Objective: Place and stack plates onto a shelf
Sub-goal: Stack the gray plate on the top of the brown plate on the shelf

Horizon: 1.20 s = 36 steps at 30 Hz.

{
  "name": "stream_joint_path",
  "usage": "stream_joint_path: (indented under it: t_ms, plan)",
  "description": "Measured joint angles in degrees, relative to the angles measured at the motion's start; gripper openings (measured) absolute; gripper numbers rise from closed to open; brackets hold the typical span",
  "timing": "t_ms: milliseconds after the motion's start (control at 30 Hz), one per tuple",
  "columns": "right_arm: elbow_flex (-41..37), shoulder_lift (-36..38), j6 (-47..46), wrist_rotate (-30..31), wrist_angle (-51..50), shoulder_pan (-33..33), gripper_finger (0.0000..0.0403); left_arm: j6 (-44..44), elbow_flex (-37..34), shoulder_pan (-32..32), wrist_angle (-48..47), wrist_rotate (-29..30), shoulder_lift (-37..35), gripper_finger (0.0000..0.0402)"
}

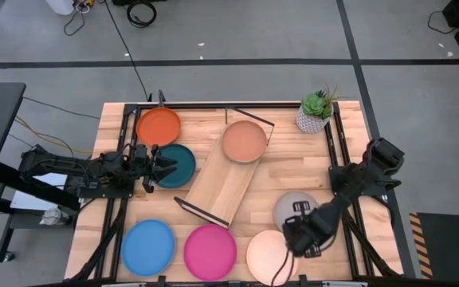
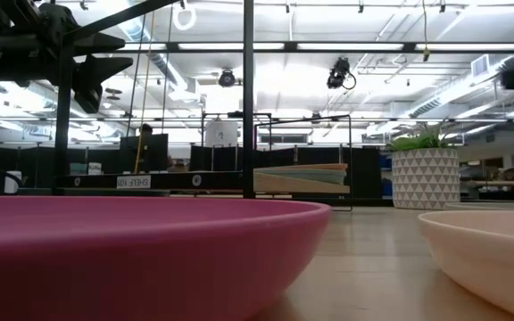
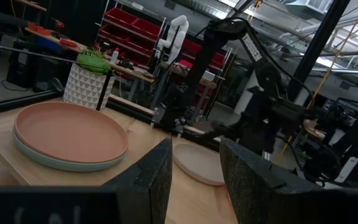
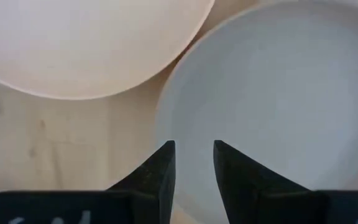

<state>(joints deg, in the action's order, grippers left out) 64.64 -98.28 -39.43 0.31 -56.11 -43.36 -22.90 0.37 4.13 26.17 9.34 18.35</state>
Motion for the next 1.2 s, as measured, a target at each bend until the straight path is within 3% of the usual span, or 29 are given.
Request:
stream_joint_path:
  t_ms: [233, 833, 967, 1200]
  plan:
    - [0.0, 0.0, -9.9, -1.0, 1.5, -3.9, 0.0153, 0.0, 0.0, 0.0, 0.0, 0.0, 0.0, 0.0142]
    - [-2.0, -5.3, -10.0, 1.8, 4.1, -6.8, 0.0157, 0.0, 0.0, 0.0, 0.0, 0.0, 0.0, 0.0142]
    - [-2.0, -5.6, -9.9, 1.8, 3.6, -6.8, 0.0134, 0.0, 0.0, 0.0, 0.0, 0.0, 0.0, 0.0142]
    - [-2.0, -5.6, -8.3, 1.8, 5.3, -6.8, 0.004, 0.0, 0.0, 0.0, 0.0, 0.0, 0.0, 0.0142]
